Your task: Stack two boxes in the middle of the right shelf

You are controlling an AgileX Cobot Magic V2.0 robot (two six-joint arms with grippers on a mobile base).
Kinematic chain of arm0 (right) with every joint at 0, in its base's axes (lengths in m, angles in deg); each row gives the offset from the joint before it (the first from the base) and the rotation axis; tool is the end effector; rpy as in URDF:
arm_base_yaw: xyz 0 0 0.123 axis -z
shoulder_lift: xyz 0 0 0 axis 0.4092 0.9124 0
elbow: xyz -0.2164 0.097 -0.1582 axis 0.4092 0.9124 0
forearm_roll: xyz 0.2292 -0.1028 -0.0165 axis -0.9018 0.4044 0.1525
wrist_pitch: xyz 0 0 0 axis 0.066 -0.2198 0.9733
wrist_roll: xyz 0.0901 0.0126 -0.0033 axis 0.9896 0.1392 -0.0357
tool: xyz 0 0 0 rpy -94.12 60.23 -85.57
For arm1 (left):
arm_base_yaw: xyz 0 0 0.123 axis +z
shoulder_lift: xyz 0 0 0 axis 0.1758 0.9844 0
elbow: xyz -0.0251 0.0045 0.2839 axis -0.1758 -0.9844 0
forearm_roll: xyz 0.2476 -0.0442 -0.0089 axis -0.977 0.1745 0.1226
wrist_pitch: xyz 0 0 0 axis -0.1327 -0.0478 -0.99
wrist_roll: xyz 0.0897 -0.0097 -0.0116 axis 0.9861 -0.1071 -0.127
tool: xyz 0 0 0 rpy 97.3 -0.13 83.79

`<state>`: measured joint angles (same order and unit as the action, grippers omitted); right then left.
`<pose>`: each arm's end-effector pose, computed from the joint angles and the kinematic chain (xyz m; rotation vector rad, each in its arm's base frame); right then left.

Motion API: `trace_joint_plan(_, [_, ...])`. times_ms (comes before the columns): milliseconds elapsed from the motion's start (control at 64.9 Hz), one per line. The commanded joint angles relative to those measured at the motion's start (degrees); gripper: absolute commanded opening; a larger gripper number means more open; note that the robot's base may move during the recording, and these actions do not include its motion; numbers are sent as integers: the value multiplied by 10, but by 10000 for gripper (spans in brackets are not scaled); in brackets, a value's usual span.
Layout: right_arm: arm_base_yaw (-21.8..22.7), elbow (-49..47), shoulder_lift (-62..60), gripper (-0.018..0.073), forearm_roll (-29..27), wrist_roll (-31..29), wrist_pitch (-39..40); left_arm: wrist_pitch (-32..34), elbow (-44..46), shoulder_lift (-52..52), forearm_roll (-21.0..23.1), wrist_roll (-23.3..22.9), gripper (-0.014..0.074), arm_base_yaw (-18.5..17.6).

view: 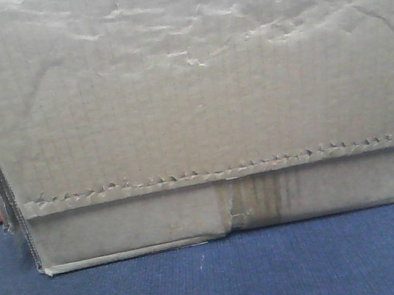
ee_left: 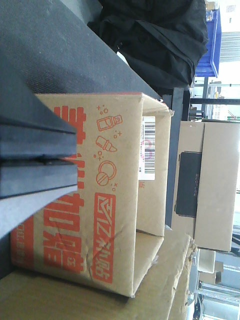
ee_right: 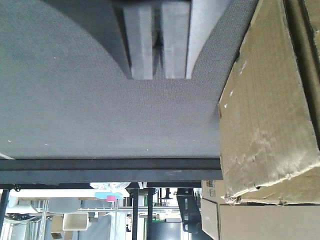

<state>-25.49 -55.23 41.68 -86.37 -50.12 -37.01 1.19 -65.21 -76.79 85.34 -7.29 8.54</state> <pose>0.0568 0.0021 0.2061 0.0217 1.5625 0.0718 0.0569 -0.0015 0.2077 -0.0193 1.5393 -0.0631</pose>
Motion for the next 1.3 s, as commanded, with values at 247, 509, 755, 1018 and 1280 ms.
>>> trace_joint_plan(247, [2,0,-2,-154,4,0,14,11,2,-3,3,1,-111,3])
trace_joint_plan(509, [2,0,-2,-154,4,0,14,23,2,-3,3,1,-111,3])
trace_joint_plan(755, [2,0,-2,-154,4,0,27,46,2,-3,3,1,-111,3])
trace_joint_plan(1018, [2,-1,-2,-154,0,0,104,139,2,-3,3,1,-111,3])
trace_joint_plan(1280, [2,-213,11,-154,4,0,-12,9,194,14,3,1,-111,3])
